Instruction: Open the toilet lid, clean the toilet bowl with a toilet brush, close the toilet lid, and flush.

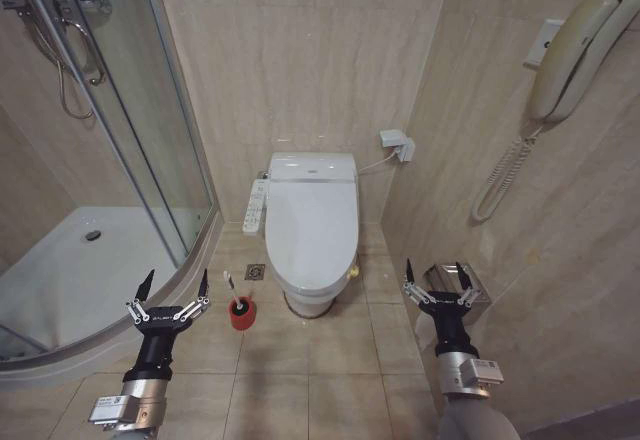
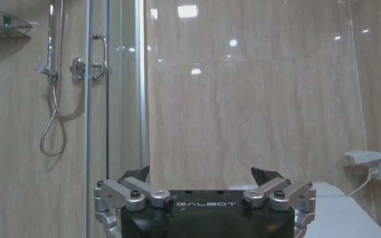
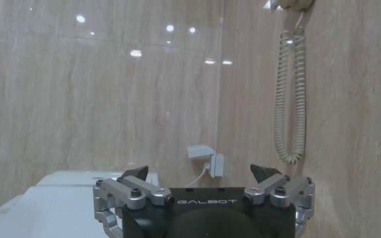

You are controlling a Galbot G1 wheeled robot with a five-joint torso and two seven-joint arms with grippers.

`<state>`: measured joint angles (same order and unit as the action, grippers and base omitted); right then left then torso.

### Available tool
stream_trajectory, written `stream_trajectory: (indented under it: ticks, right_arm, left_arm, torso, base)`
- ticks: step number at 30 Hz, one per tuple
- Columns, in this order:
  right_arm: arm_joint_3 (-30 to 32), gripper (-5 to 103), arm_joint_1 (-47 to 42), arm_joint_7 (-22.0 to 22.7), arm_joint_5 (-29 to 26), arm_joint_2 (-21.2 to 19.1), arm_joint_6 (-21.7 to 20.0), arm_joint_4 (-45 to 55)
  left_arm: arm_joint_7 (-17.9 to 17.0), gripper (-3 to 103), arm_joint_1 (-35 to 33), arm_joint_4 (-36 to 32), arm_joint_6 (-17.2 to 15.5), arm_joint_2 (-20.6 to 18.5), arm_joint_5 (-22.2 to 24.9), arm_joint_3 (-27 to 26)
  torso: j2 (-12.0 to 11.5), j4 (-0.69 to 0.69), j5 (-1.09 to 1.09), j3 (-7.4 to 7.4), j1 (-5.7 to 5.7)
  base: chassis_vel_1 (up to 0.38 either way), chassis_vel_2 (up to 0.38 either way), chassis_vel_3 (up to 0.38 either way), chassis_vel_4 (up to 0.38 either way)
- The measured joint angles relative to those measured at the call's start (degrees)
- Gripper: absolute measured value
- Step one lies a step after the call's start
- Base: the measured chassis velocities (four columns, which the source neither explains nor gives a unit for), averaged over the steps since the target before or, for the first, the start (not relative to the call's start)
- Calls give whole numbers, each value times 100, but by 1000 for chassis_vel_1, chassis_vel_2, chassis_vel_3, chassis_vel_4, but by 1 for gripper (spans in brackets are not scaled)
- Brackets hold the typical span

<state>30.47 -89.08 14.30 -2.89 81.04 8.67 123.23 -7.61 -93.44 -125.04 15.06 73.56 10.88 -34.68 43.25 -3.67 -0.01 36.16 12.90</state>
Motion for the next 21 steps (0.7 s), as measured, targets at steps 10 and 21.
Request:
stream_trajectory:
  ticks: [10,21]
  right_arm:
    - [0,100,4,0,0,0,0,0]
    - [0,100,2,0,0,0,0,0]
  left_arm:
    - [0,100,5,0,0,0,0,0]
    - [0,100,5,0,0,0,0,0]
  torso:
    - [-4,0,2,3,9]
    - [-3,0,1,2,4]
  base:
    - [-18,31,20,-33]
    - [52,22,-43,-32]
